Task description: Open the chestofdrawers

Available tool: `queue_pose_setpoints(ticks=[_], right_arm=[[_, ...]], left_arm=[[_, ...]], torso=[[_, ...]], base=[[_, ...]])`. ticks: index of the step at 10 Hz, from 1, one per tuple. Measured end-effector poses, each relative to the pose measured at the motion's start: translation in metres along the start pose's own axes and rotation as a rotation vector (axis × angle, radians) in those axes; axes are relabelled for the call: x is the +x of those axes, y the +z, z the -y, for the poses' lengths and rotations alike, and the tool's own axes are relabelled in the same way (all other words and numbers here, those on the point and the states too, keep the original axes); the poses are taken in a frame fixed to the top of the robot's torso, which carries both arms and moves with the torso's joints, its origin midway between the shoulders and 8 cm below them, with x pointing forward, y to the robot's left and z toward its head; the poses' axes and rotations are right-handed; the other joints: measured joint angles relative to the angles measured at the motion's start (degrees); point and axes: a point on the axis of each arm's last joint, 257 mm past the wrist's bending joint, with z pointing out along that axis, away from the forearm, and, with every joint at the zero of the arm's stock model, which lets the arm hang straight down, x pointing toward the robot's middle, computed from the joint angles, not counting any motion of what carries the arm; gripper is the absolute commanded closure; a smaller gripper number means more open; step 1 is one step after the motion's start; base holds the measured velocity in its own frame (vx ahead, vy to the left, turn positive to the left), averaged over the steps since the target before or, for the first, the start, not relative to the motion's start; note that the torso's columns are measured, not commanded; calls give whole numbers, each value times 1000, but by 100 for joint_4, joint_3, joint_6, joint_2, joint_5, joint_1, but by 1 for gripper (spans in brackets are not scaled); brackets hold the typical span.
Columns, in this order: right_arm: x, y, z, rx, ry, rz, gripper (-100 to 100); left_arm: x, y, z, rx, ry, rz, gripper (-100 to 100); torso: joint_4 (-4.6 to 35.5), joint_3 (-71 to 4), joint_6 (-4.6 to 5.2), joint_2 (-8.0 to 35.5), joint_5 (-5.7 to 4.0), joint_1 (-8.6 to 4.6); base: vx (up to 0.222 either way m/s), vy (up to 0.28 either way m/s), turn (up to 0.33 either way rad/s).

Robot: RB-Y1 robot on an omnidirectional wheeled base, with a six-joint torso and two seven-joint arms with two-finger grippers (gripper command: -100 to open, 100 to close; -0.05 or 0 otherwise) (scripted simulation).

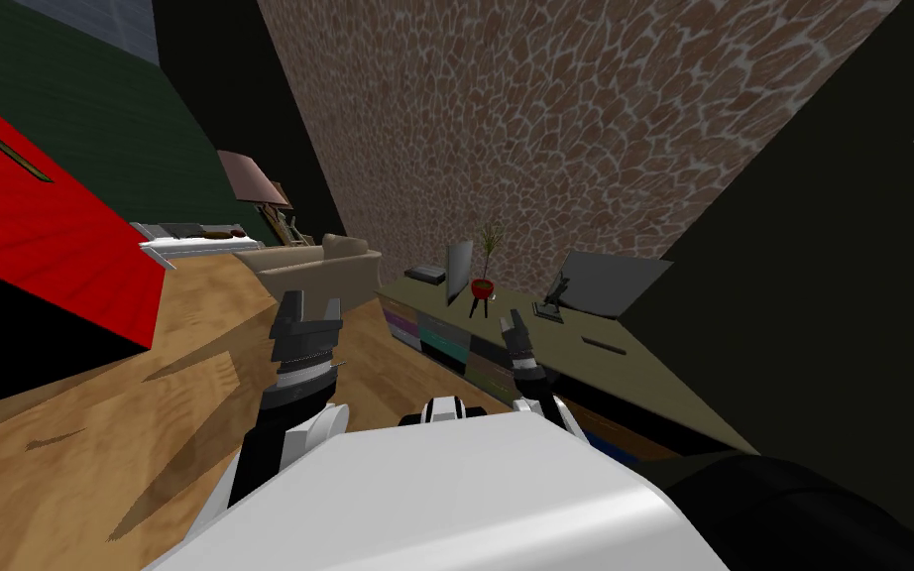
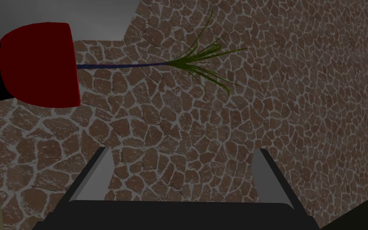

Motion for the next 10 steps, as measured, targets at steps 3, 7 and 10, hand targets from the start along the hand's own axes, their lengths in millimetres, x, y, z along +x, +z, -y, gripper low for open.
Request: queue_pose_setpoints(ticks=[3, 7, 10], right_arm=[[13, -10, 38, 126, -42, -45, -100], [29, -38, 109, 321, -110, -110, -100], [43, -67, 163, 479, -168, -163, -100]], left_arm=[[0, 0, 0, 0, 0, 0, 0], [0, 0, 0, 0, 0, 0, 0], [0, 0, 0, 0, 0, 0, 0]], torso=[[5, 10, 1, 17, 3, 2], [3, 5, 2, 10, 3, 3], [3, 7, 0, 11, 2, 7]], base=[[22, 95, 74], [29, 107, 77], [36, 96, 72]])
